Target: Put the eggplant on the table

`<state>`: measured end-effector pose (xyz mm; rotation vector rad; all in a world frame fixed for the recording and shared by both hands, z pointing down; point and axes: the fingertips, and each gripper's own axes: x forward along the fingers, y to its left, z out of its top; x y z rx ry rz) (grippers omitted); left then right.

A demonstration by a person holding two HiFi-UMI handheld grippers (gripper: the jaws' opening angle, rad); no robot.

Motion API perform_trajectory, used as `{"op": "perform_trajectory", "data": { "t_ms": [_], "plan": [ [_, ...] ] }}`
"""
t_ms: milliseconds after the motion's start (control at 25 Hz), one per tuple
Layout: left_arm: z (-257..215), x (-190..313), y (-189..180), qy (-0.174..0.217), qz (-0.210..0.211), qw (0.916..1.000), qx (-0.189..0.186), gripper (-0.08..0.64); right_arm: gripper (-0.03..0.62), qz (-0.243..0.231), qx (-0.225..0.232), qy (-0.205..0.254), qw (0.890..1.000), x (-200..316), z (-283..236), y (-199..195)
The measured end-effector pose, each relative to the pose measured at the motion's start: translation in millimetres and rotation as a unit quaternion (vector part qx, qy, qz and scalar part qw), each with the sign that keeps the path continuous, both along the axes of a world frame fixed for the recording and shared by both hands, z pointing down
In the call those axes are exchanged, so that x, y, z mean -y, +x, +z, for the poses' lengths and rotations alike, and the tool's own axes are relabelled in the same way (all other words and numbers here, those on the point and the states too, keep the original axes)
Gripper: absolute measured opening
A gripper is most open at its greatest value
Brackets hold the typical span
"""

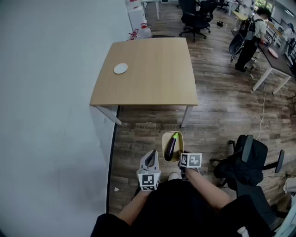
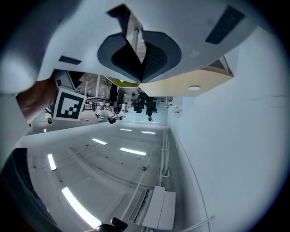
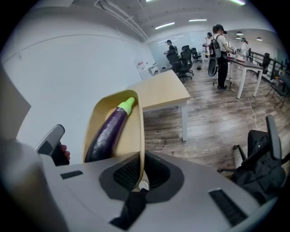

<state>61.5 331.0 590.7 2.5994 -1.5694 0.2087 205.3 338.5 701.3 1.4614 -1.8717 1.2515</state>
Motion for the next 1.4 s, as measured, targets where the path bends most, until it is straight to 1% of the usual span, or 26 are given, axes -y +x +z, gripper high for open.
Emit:
{"op": "perform_trajectory", "data": {
  "t_ms": [160,280,360,560,720,840,960,1160,1400],
  "plan": [
    [-1,0,3,-0.002,-0.010,0.9999,-0.012,0.012,0.067,0.006,-0.001,0.010,1.000,0,-1,11],
    [-1,-4,8,-0.011,-0.008,0.9994,-0.032,0.012,0.067,0.008,-0.015,0.044,0.999,3,-3,21],
    [-2,-4,13,-0.013,-0.006,0.9993,-0.035,0.012,0.067,0.004,-0.025,0.057,0.998,4,-5,26],
    [-4,-4,20,-0.007,0.001,0.9998,-0.020,0.012,0.067,0.005,-0.026,0.053,0.998,0,2,35],
    [-2,9,19,-0.008,-0.001,0.9997,-0.024,0.012,0.067,0.018,-0.012,0.052,0.998,8,7,39],
    [1,21,21,-0.016,0.010,0.9992,-0.034,0.012,0.067,0.019,-0.009,0.046,0.999,17,6,39],
    [5,37,21,-0.025,0.016,0.9986,-0.043,0.012,0.067,0.016,-0.010,0.039,0.999,29,10,34],
    [14,79,21,-0.034,0.021,0.9980,-0.048,0.012,0.067,0.018,-0.019,0.021,0.999,61,14,30],
    [24,150,2,-0.055,0.025,0.9962,-0.062,0.012,0.067,0.014,-0.027,-0.004,1.000,123,27,15]
  ]
}}
